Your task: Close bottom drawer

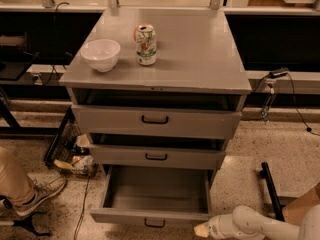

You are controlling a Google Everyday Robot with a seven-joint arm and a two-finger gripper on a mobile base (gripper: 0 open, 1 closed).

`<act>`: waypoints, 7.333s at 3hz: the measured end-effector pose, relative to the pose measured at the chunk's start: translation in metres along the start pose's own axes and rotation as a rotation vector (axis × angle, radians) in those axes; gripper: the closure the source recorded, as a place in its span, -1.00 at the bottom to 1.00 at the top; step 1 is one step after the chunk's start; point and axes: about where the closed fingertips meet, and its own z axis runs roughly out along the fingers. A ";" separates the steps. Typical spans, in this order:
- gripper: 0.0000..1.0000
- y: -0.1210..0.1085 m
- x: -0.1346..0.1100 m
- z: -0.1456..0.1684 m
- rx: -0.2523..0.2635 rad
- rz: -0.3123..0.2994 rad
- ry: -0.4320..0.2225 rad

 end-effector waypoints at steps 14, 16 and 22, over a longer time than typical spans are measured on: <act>1.00 -0.037 -0.174 0.078 0.027 -0.308 -0.323; 1.00 -0.064 -0.209 0.054 0.096 -0.351 -0.384; 0.46 -0.063 -0.207 0.054 0.095 -0.351 -0.384</act>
Offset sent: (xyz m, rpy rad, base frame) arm 0.0964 0.0452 -0.0078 0.0830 -0.2589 0.0207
